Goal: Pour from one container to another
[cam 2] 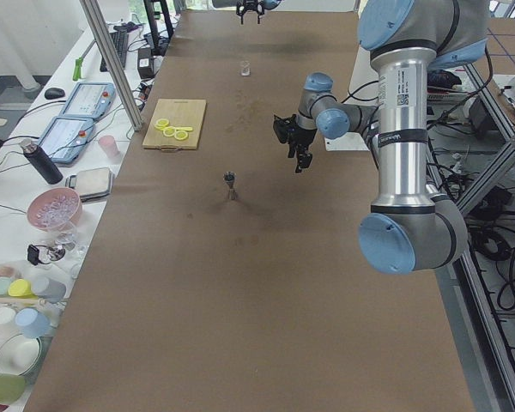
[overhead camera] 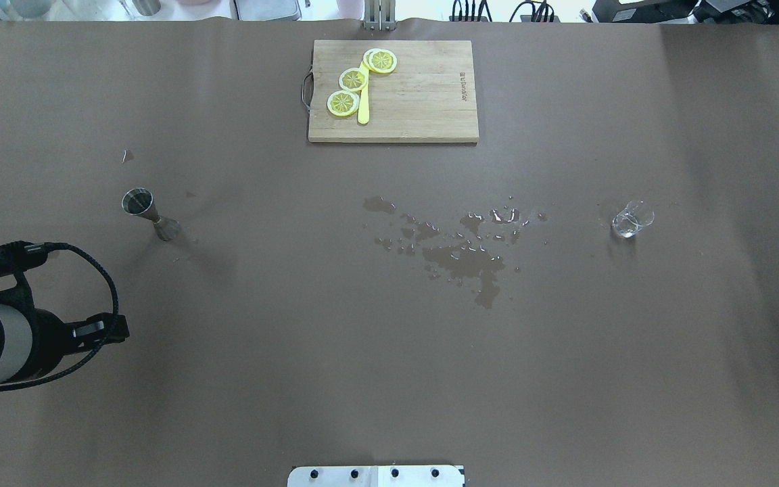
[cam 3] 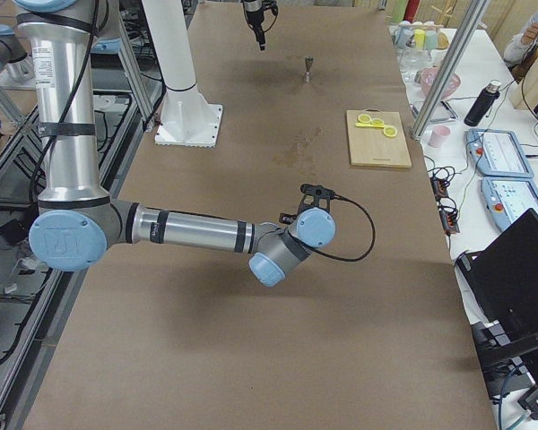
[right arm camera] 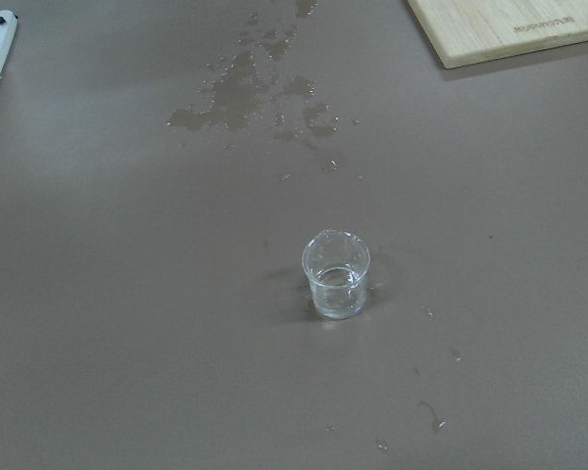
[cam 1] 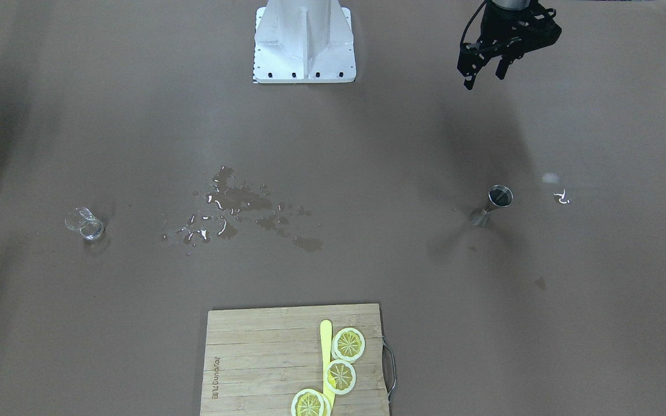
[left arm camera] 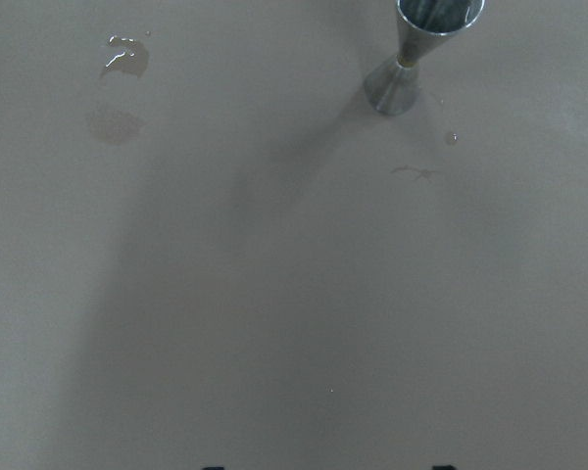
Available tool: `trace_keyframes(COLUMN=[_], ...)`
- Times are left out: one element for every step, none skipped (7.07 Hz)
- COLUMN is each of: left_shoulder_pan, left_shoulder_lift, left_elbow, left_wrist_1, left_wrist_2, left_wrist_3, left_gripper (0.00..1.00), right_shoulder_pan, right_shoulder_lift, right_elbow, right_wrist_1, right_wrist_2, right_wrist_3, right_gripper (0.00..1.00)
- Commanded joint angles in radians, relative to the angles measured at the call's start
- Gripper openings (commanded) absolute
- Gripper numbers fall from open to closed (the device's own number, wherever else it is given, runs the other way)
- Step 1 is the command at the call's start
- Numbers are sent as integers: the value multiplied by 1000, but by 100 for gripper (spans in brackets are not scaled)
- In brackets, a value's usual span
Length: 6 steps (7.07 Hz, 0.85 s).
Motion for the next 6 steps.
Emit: trace_keyframes(left_shoulder_pan=[121,156,163,166,174,187], left_shoulder_lift=[8,7,-2,-56,-77,-79], left_elbow=[50,73,96,143,189,281], left_wrist_1=[1,-3,-9,-10,-56,-217], left_wrist_2=[198,285,329,399,509,635], left_wrist_3=[-103,-137,-139,-139,-147,-156], left_gripper=[97,98,98,98,98,98], right_shoulder_pan=[0,0,-5,-17,-17,-17], right_shoulder_lift=[39,55,63,66,69,70], right_elbow=[-79,-84,-99,-113,-93,-90], right_wrist_1=[61,61,58,55,63,63], right_wrist_2=[47,47,48,48,60,112], right_wrist_3=[-3,1,17,29,37,38], right_gripper=[100,100,100,100,100,100])
